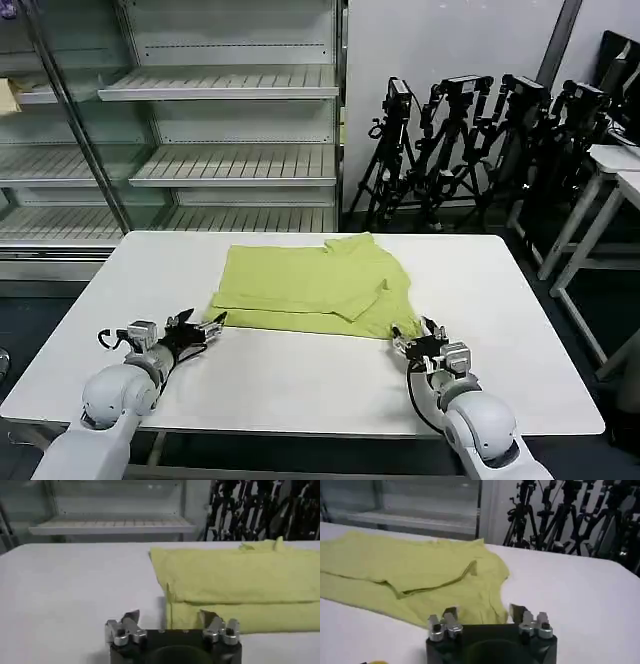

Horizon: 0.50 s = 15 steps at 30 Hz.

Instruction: Fold and organize the clothes.

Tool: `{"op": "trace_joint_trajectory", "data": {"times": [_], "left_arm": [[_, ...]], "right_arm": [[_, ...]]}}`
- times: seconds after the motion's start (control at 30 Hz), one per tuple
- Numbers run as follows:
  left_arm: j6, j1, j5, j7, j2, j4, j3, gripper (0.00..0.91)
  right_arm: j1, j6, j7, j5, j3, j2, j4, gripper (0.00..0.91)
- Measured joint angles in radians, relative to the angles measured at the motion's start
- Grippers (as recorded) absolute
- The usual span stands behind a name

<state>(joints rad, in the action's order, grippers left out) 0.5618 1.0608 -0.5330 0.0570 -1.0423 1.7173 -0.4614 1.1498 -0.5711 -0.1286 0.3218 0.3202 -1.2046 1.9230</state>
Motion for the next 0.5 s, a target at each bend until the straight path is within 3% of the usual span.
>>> {"op": "trace_joint_trajectory", "data": {"times": [0.5], "left_arm": [[0.006,0.031,0.021,0.016,-0.004,0.021,-0.005,0.02]], "right_arm": [[0.032,-0.005,0.007,0.021,0.012,0.012,0.017,0.0]]}}
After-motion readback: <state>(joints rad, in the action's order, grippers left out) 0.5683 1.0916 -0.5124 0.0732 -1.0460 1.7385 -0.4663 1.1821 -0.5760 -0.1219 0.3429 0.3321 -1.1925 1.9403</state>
